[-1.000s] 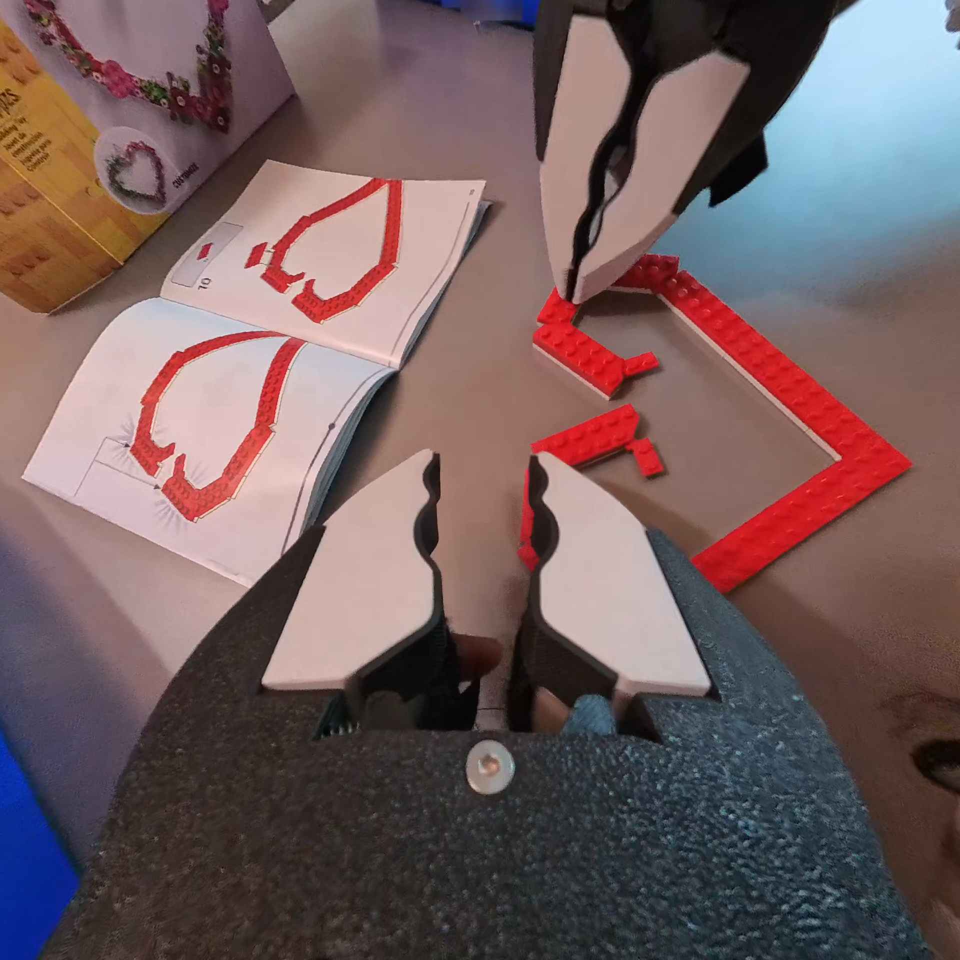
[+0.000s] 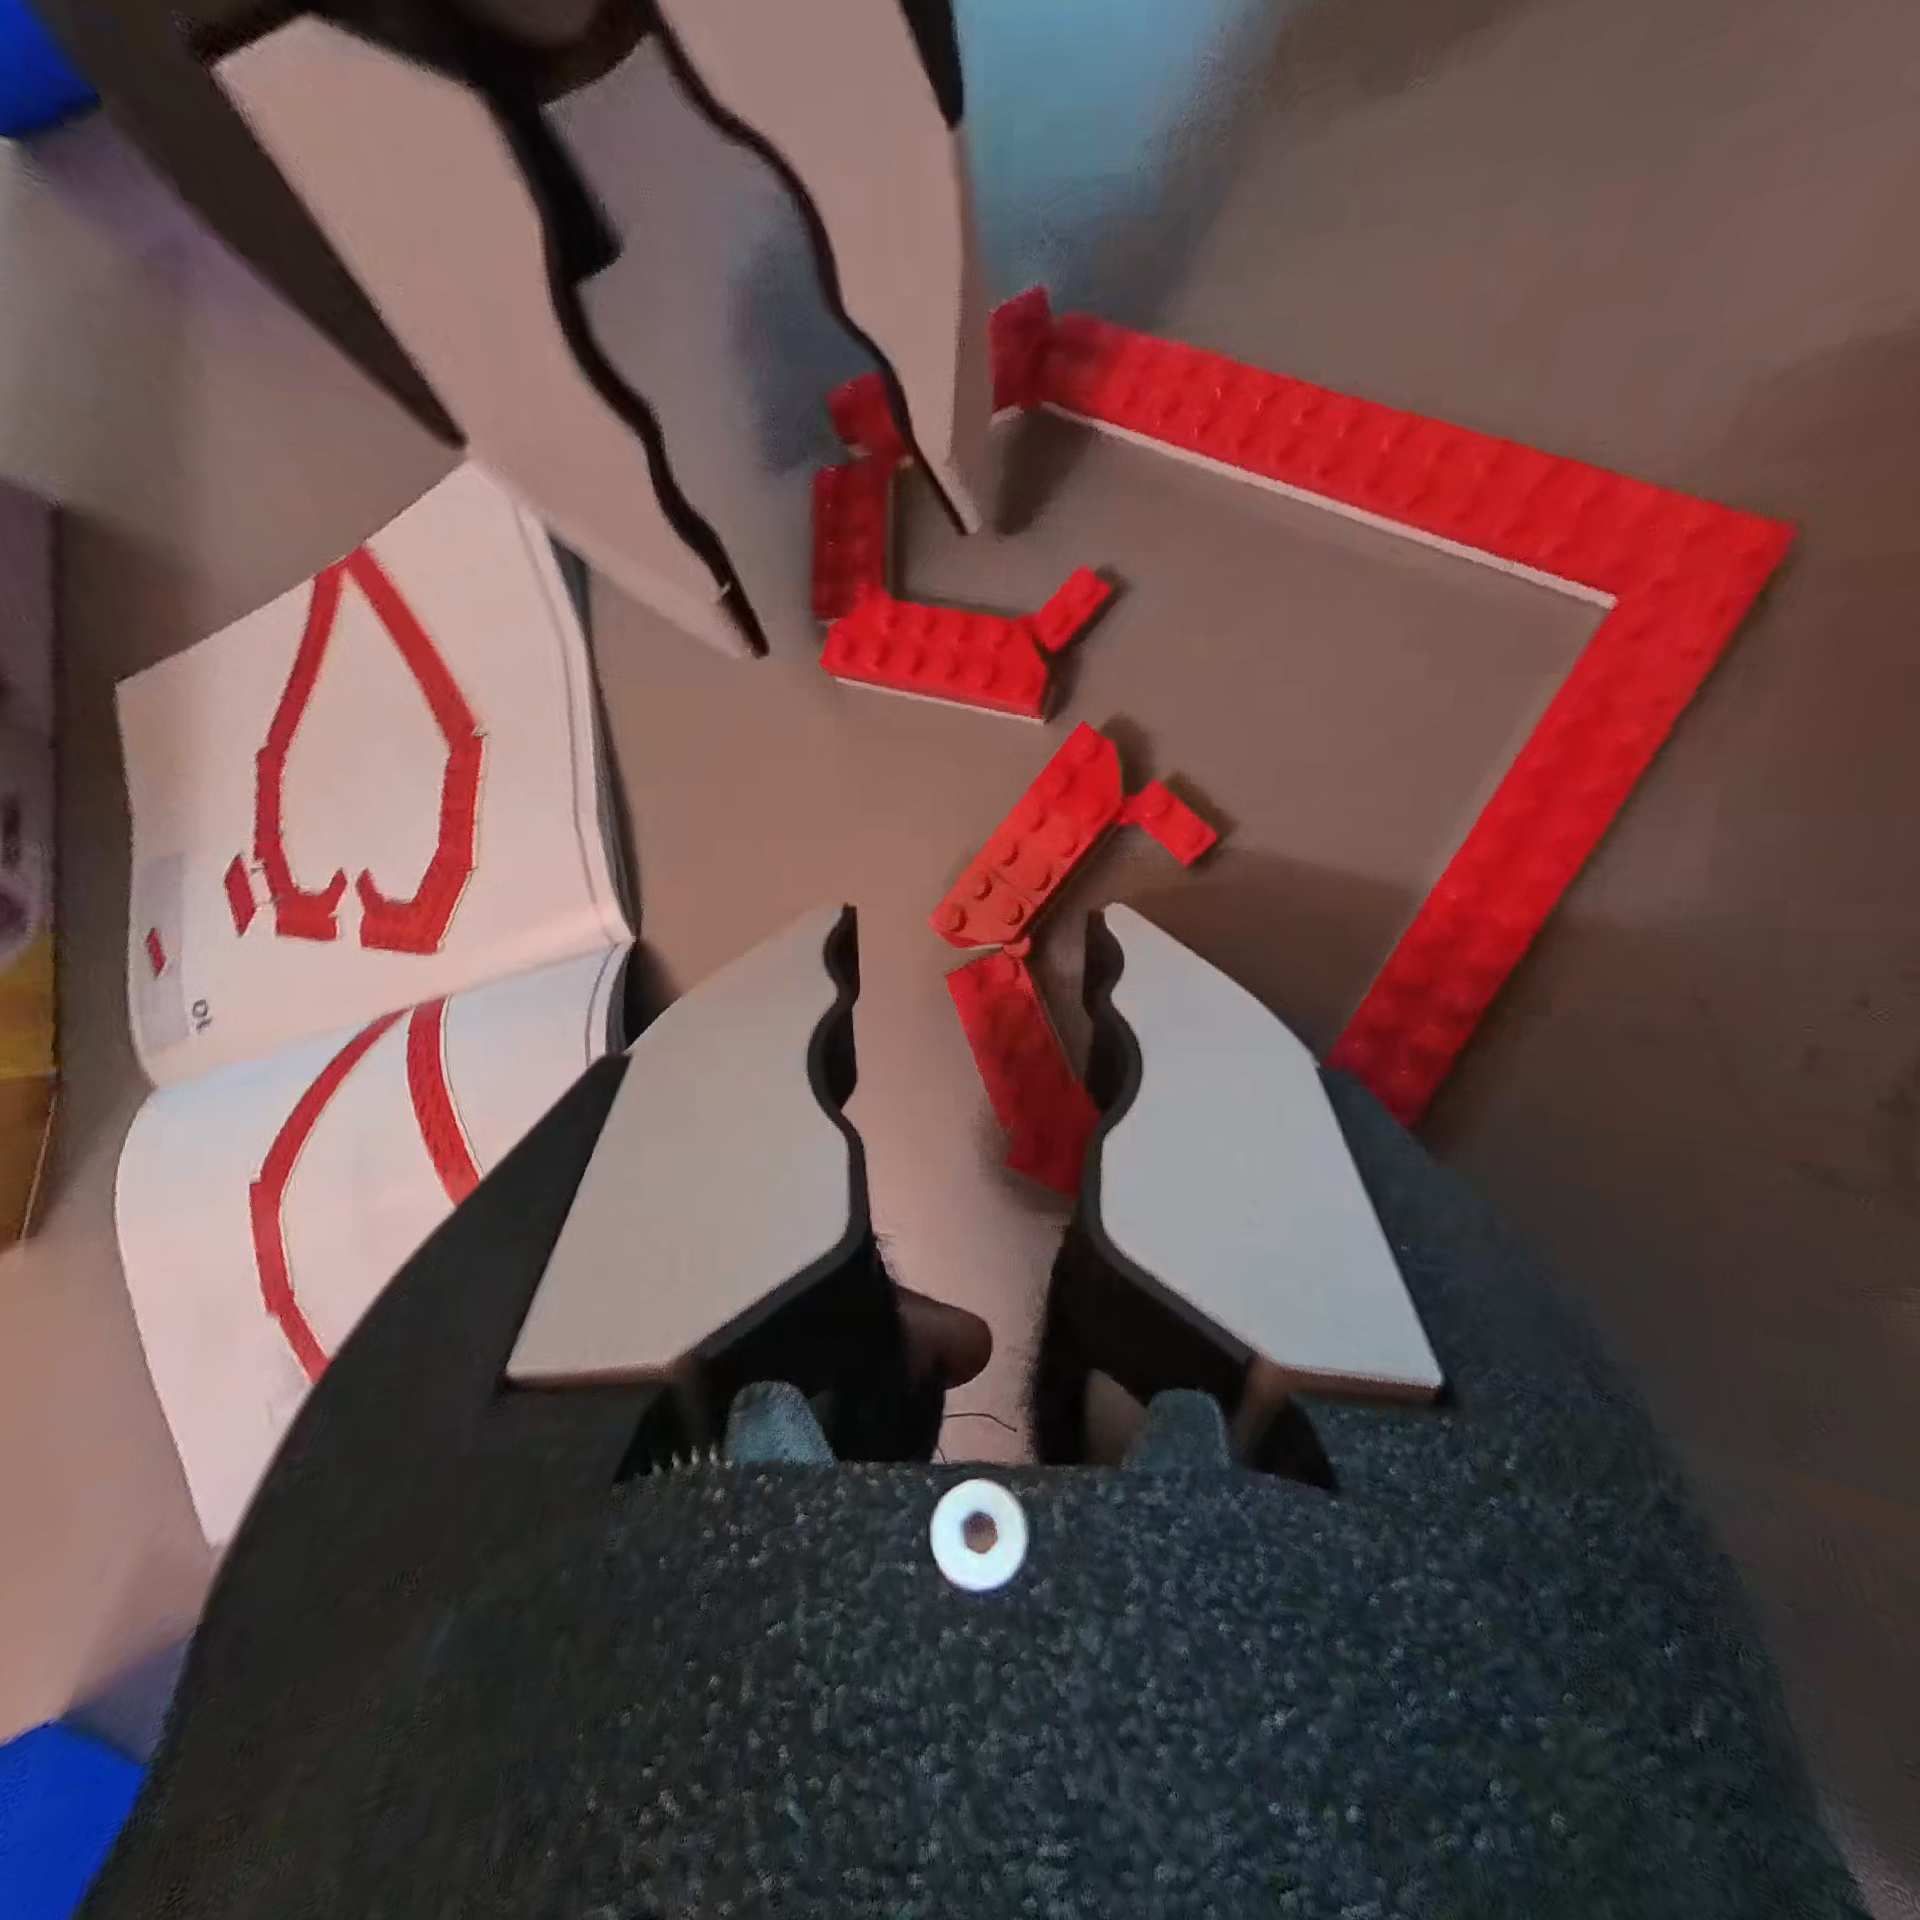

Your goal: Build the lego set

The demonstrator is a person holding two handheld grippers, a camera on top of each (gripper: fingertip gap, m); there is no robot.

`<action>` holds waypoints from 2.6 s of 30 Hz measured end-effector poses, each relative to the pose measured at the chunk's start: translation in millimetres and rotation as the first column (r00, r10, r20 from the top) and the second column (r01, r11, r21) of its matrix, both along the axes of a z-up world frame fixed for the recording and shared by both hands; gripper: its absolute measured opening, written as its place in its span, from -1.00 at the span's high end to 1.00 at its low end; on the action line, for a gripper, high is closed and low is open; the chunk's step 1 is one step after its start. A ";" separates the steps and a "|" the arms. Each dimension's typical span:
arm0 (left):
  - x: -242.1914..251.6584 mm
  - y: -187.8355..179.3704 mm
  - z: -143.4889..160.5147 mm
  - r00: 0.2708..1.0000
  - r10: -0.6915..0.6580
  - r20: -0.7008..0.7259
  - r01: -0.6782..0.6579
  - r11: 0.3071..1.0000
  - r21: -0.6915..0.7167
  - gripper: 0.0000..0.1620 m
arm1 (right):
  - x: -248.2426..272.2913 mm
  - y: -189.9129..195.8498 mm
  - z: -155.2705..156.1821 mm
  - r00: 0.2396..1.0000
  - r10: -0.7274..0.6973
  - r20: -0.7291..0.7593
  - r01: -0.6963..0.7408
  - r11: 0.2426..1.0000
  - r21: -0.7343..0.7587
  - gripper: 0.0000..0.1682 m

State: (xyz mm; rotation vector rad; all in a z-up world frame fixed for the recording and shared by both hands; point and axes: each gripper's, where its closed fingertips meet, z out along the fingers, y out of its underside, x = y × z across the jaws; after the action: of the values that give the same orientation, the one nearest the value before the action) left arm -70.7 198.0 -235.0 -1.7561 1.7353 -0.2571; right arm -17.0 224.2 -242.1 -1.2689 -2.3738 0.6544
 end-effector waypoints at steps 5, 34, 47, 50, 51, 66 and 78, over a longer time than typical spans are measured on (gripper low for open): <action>3.2 -4.1 -10.3 0.990 -0.112 -0.089 0.105 0.992 -0.074 0.47 | -1.8 -7.0 -10.0 0.993 0.116 0.032 -0.114 0.993 -0.033 0.41; 7.4 13.9 -10.5 0.960 0.258 0.109 -0.241 0.959 -0.149 0.70 | -28.1 -17.1 10.4 0.840 -0.539 -0.062 0.531 0.841 -0.108 0.69; -2.6 22.1 -9.6 0.918 0.371 0.137 -0.337 0.915 -0.222 0.73 | -44.6 -32.4 -0.9 0.612 -0.775 -0.156 0.757 0.632 -0.168 0.61; -7.1 23.5 -9.5 0.904 0.404 0.140 -0.367 0.901 -0.233 0.74 | -50.6 -30.3 -7.9 0.562 -0.816 -0.135 0.793 0.578 -0.192 0.59; -8.5 23.6 -9.3 0.900 0.413 0.140 -0.373 0.896 -0.240 0.74 | -52.9 -29.9 -8.1 0.549 -0.826 -0.128 0.798 0.563 -0.216 0.61; -13.8 19.8 -9.3 0.905 0.390 0.169 -0.341 0.904 -0.259 0.77 | -52.7 -23.1 -8.8 0.603 -0.788 -0.126 0.764 0.616 -0.193 0.79; -10.3 9.5 -14.3 0.943 0.304 0.133 -0.269 0.936 -0.228 0.79 | -48.1 -26.1 -8.5 0.816 -0.575 -0.050 0.572 0.818 -0.065 0.79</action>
State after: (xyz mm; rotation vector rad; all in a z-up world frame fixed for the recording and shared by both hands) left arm -81.0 207.5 -249.4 -2.0481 1.3513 -0.4557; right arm -65.1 198.1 -250.6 -1.8362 -1.7715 0.5426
